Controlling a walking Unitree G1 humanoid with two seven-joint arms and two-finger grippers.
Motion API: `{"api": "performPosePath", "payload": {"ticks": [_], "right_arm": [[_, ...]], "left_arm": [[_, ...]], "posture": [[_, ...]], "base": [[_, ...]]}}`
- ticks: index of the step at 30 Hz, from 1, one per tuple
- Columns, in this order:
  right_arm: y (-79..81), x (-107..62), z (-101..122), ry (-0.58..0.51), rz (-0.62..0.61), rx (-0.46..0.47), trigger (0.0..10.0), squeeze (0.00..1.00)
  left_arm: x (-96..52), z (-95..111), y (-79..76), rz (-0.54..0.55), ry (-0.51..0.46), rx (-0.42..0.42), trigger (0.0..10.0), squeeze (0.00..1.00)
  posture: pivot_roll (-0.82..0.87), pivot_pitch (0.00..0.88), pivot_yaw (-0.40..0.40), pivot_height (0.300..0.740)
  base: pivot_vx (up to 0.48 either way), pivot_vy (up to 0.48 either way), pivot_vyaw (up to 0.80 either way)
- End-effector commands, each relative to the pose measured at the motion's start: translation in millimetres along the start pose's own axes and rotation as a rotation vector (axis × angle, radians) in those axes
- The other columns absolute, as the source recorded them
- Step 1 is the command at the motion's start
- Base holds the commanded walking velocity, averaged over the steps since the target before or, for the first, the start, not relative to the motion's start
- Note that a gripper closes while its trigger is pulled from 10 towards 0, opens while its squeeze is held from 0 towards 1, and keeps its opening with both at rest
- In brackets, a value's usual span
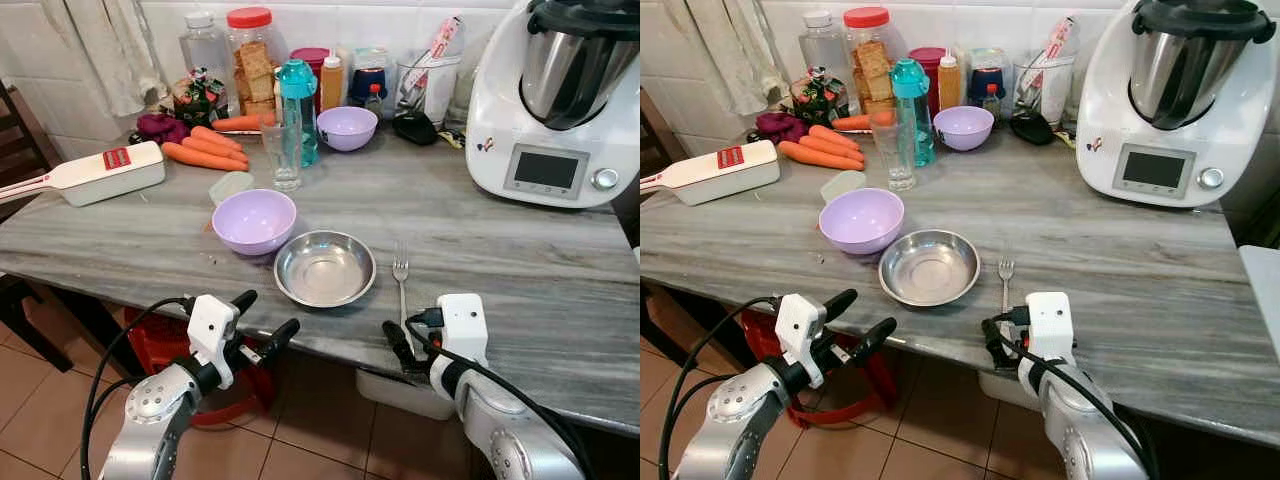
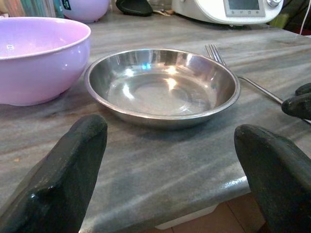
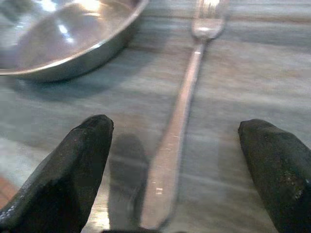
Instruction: Setting the table
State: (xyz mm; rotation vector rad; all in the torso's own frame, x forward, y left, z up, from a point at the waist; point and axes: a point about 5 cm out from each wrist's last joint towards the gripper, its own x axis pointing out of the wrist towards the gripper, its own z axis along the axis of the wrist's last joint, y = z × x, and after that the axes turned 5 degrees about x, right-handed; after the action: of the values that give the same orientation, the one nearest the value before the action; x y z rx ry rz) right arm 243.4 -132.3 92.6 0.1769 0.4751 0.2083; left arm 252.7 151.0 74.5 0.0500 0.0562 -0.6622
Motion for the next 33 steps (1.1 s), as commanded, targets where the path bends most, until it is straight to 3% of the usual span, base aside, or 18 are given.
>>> {"api": "performPosePath", "payload": {"ticks": [1,26,33], "right_arm": [[4.4,0.4,1.4,-0.013,0.034,0.012,10.0,1.00],[4.2,-3.8,-1.4,-0.008,0.066,0.046,10.0,1.00],[5.4,-3.4,-2.9,0.001,0.101,0.056,10.0,0.88]], "left_arm": [[0.9,0.9,2.7,-0.001,0.005,0.010,10.0,0.00],[0.9,0.2,2.7,-0.005,0.009,0.011,10.0,0.00],[1.1,0.9,4.4,-0.002,0.009,0.016,10.0,0.00]], "posture": [[-0.12,0.005,0.059,0.740],[-0.12,0.005,0.062,0.740],[-0.12,0.005,0.062,0.740]], "base": [[0.000,0.000,0.00],[0.000,0.000,0.00],[0.000,0.000,0.00]]}}
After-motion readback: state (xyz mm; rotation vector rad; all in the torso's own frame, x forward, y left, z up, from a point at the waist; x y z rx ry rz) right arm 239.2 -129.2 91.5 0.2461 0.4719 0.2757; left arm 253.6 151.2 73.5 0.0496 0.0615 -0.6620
